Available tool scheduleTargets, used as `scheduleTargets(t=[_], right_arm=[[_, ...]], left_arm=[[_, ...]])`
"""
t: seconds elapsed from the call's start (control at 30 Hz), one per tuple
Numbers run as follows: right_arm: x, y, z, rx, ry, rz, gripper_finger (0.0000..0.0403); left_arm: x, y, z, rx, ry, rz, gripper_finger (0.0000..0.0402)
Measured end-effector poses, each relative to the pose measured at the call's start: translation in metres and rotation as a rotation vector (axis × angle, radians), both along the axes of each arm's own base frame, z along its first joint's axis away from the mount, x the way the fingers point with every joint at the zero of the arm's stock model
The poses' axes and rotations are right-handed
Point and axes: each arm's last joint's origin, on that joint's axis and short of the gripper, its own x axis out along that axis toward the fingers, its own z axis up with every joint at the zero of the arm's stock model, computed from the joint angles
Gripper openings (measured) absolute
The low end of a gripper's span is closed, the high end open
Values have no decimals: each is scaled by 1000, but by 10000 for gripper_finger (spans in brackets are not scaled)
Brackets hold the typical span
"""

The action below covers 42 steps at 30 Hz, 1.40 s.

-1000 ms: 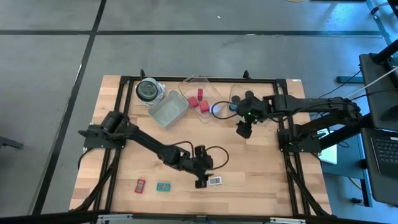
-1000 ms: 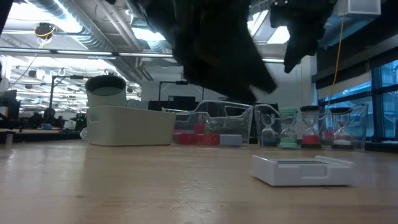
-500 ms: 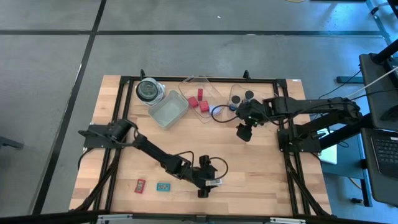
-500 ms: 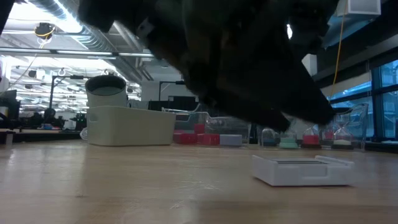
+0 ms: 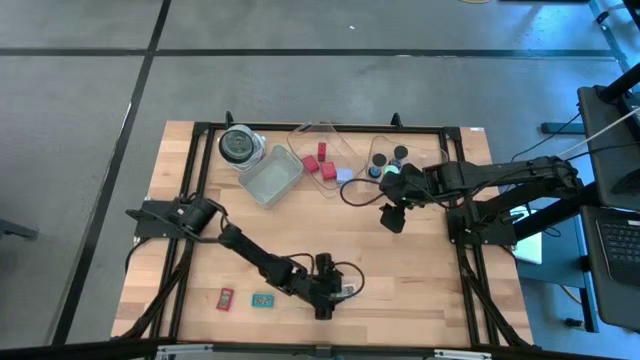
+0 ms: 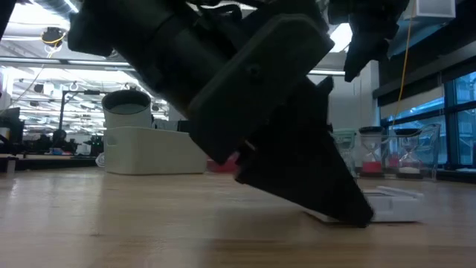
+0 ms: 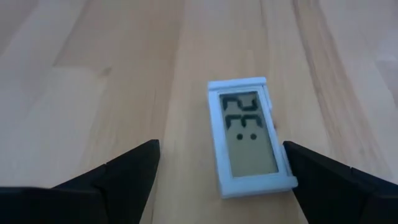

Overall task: Pick & Place Office items
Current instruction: Put the white digital clock into the gray bin

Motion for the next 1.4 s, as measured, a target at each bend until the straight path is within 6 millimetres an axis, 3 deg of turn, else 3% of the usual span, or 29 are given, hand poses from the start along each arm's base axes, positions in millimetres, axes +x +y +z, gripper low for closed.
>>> scheduleTargets(t=[0.27, 0.7, 0.87, 1.17, 1.4], right_arm=[[0, 2, 0, -7, -1, 1, 249], [0, 1, 0, -23, 3, 15, 249], [0, 1, 0, -23, 5, 15, 249], [-5, 2, -2, 0, 59, 35, 249], [-6, 2, -2, -14, 72, 62, 249]], left_arm=[[-2, 0, -1, -44, 24, 20, 319], [-3, -4, 0, -16, 15, -30, 165], [-6, -2, 7, -6, 31, -27, 153], [-20, 20, 58, 8, 72, 123, 158], [-48, 54, 118, 41, 90, 305, 155]])
